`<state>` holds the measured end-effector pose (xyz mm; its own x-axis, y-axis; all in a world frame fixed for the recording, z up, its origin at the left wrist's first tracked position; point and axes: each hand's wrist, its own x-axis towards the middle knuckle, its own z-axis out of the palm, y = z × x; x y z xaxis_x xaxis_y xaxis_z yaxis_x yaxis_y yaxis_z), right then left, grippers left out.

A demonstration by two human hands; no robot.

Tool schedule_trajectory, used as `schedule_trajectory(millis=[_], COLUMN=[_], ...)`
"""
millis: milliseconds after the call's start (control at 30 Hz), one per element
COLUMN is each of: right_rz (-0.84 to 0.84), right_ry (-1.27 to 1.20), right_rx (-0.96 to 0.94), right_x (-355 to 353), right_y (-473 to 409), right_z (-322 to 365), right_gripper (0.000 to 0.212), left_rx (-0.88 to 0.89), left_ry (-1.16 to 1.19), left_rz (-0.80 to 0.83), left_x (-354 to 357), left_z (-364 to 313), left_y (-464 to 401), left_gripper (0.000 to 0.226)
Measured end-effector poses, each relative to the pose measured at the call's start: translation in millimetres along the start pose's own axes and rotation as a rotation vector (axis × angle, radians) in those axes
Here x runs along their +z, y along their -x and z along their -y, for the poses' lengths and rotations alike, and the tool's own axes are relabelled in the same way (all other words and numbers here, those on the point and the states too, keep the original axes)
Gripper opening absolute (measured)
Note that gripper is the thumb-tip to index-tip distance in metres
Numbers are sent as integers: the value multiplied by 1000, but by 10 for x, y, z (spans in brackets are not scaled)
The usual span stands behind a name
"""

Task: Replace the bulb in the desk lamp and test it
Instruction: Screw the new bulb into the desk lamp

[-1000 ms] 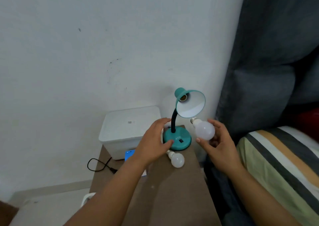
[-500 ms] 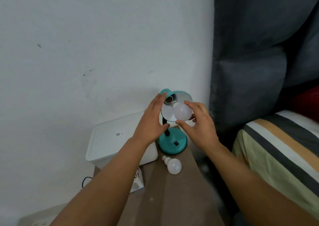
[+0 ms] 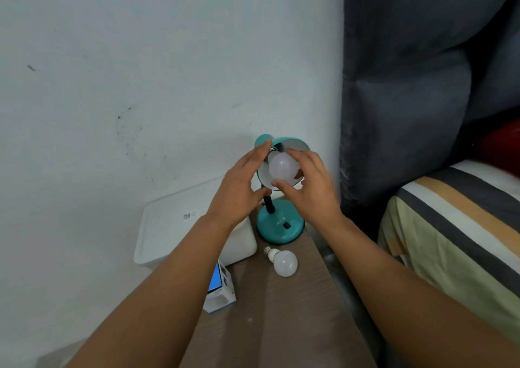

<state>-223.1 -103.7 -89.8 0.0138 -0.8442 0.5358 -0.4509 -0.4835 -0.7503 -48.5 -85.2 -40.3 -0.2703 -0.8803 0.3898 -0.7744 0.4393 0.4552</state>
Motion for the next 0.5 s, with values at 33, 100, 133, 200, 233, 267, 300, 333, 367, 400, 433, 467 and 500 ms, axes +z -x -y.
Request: schedule_trajectory(millis=[33,100,133,200,233,267,300,333,367,400,433,467,500], right_rz=[-7,-23,-29,-28,-24,-20,-14,-9,-4,-1,-3,-8,-17], right_ry=[1,-6,-10,-7,0,4,3,3,10,24,36,43,46], right_rx=[9,13,3,-22,-26,-26,-22,-21,-23,-26,-24,-14,0], right_x=[11,30,38,51,56,62,69,74,79,86,92,95,97], right_y=[0,2,6,17,26,34,40,48,53,59,63,65,65], right_z=[9,23,24,28,31,35,37,40,41,41,43,50,56], right_gripper=[67,67,67,66,64,63,64,66,68,70,70,69,67], left_rx=[3,8,9,11,12,15,19,24,29,35,40,43,44], left_ry=[3,13,21,41,48,52,53,51,48,49,51,52,50], left_rz=[4,6,6,7,9,11,13,16,18,21,23,25,27], left_x=[3,9,12,11,9,6,0,-3,-7,-9,-10,-10,-7], left_z=[14,39,48,62,64,69,75,83,92,102,110,117,121], left_y=[-1,-10,-15,-25,-27,-30,-34,-40,-49,-56,-60,-63,-64], left_gripper=[96,98,99,100,100,99,99,99,99,97,96,96,95])
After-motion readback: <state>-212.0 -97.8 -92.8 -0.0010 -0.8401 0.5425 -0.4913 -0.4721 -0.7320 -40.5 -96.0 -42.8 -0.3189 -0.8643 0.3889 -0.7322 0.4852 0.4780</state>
